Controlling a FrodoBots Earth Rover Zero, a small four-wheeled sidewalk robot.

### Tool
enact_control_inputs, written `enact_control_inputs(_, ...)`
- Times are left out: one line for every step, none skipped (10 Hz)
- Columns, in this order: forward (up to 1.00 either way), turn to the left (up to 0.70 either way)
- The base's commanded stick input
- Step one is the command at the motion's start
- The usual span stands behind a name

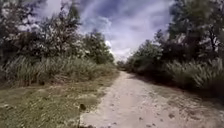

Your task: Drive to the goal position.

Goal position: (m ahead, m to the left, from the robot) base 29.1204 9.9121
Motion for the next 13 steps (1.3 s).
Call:
enact_control_inputs(1.0,-0.4)
enact_control_inputs(1.0,-0.33)
enact_control_inputs(1.0,0.0)
enact_control_inputs(1.0,0.0)
enact_control_inputs(1.0,0.0)
enact_control_inputs(1.0,0.0)
enact_control_inputs(1.0,0.0)
enact_control_inputs(1.0,0.0)
enact_control_inputs(1.0,0.0)
enact_control_inputs(1.0,0.0)
enact_control_inputs(1.0,0.0)
enact_control_inputs(1.0,0.0)
enact_control_inputs(1.0,0.0)
